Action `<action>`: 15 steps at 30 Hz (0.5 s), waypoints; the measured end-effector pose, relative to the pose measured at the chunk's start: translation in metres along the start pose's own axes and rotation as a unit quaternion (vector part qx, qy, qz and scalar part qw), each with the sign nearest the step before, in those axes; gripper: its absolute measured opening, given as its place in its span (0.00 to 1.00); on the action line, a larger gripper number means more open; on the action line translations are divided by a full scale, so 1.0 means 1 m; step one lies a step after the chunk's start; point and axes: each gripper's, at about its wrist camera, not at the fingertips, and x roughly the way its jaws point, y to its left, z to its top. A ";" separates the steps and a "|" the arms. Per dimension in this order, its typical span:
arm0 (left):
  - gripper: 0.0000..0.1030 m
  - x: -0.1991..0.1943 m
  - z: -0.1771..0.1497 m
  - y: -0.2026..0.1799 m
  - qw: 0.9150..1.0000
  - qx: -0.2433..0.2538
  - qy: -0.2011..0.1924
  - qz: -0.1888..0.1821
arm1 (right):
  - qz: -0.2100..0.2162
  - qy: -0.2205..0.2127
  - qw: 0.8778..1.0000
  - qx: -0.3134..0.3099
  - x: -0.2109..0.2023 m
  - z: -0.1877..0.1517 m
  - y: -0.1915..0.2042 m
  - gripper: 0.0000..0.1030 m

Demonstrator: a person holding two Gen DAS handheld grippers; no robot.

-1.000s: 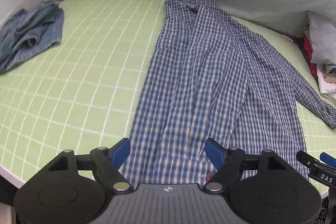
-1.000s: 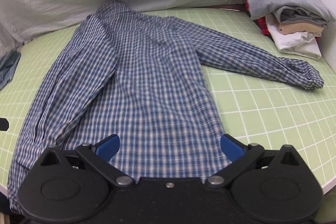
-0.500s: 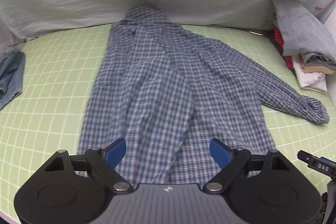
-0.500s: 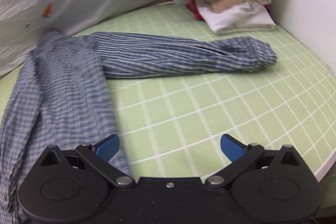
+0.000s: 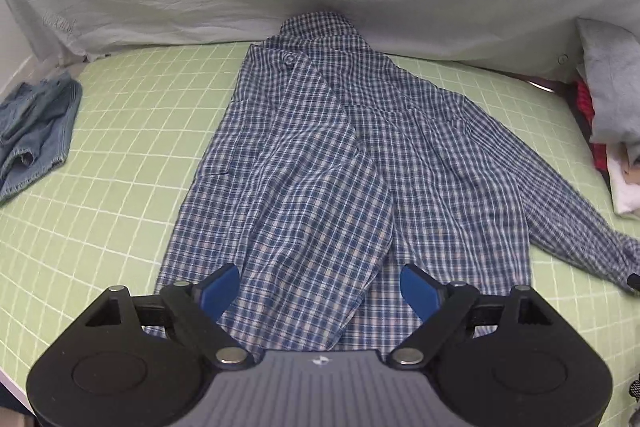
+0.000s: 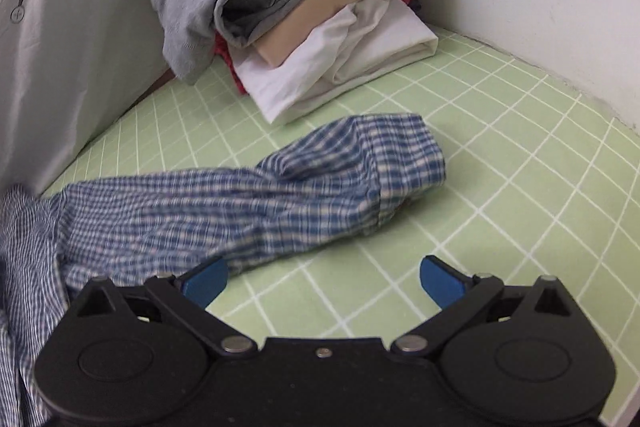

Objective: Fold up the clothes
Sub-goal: 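Move the right gripper to the outstretched sleeve cuff near the clothes stack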

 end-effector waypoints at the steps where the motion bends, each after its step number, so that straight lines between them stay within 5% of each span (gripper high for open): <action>1: 0.85 0.002 0.002 0.000 1.000 -0.008 0.003 0.000 | 0.002 0.000 1.000 0.008 0.006 0.006 -0.001 1.00; 12: 0.85 0.000 0.004 -0.004 0.998 -0.042 0.001 0.039 | 0.018 0.026 0.999 0.043 0.036 0.023 -0.011 0.96; 14: 0.85 -0.001 0.001 -0.002 0.998 -0.053 0.002 0.038 | 0.022 0.027 0.999 0.036 0.035 0.025 -0.011 0.88; 15: 0.85 -0.003 -0.001 0.000 0.998 -0.057 0.001 0.035 | 0.024 0.027 0.999 0.033 0.035 0.025 -0.012 0.75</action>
